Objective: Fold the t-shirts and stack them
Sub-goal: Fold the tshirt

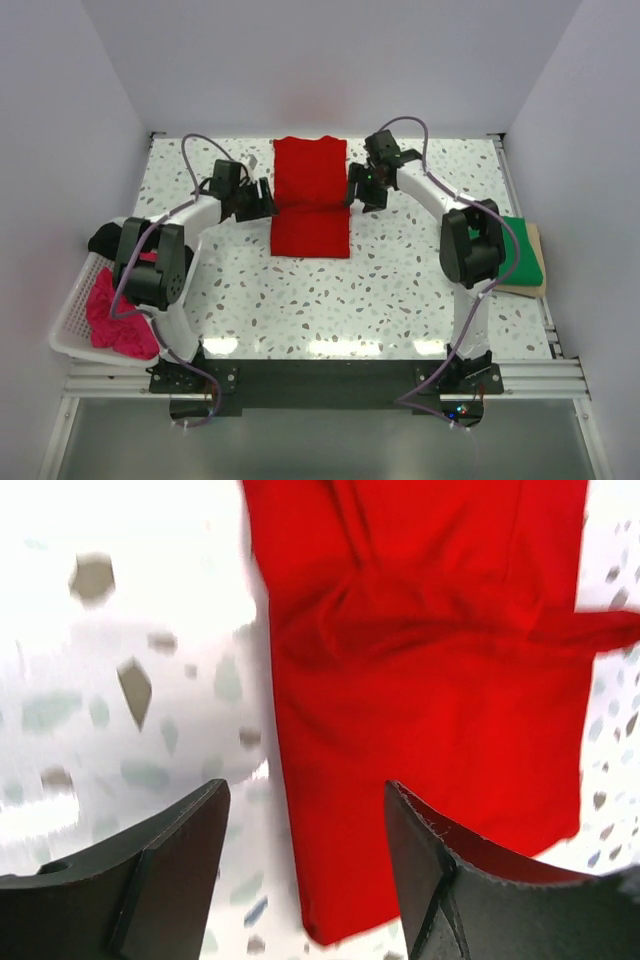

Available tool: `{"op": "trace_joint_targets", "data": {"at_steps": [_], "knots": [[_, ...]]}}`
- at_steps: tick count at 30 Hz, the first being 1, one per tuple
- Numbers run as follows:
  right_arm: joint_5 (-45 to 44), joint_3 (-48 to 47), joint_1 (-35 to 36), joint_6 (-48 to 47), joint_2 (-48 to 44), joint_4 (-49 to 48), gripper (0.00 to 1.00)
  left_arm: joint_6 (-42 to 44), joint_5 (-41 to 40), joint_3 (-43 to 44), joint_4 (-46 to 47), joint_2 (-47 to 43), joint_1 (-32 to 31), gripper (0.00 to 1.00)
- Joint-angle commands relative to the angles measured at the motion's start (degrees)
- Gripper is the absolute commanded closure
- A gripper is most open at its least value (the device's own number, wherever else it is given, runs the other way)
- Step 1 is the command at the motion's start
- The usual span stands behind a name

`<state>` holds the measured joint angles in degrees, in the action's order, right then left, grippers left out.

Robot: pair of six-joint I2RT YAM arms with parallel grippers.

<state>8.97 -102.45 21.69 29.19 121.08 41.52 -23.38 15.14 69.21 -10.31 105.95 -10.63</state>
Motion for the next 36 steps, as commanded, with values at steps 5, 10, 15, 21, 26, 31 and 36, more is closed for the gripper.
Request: {"op": "trace_joint_targets", "data": {"at_steps": [5,10,15,21,26,31,36], "knots": [[6.9,14.6,1.9,0.6,-8.7,-5.4,0.42,-0.2,3.4,-11.0,1.3,-7.9,0.4,0.34],[9.9,21.8,3.8,2.5,-9.9,-8.8,0.50,-1.0,3.4,-16.4,1.6,-11.6,0.2,0.34],[10.2,24.7,4.8,2.8,-9.5,-10.0,0.52,-1.1,3.3,-18.8,1.7,-13.7,-0.1,0.34],[9.2,25.8,4.8,2.5,-8.0,-11.0,0.56,-1.1,3.4,-20.3,2.0,-14.2,-0.8,0.34],[8.3,25.5,4.8,2.0,-6.6,-10.9,0.66,-1.0,3.9,-20.3,2.1,-12.5,-1.7,0.35],[7.8,25.9,4.8,2.1,-7.0,-10.9,0.73,-0.9,4.1,-20.2,2.0,-11.6,-2.3,0.40],[7.5,26.2,4.8,2.3,-7.3,-11.0,0.75,-0.8,4.8,-19.7,2.0,-9.9,-2.4,0.46]]}}
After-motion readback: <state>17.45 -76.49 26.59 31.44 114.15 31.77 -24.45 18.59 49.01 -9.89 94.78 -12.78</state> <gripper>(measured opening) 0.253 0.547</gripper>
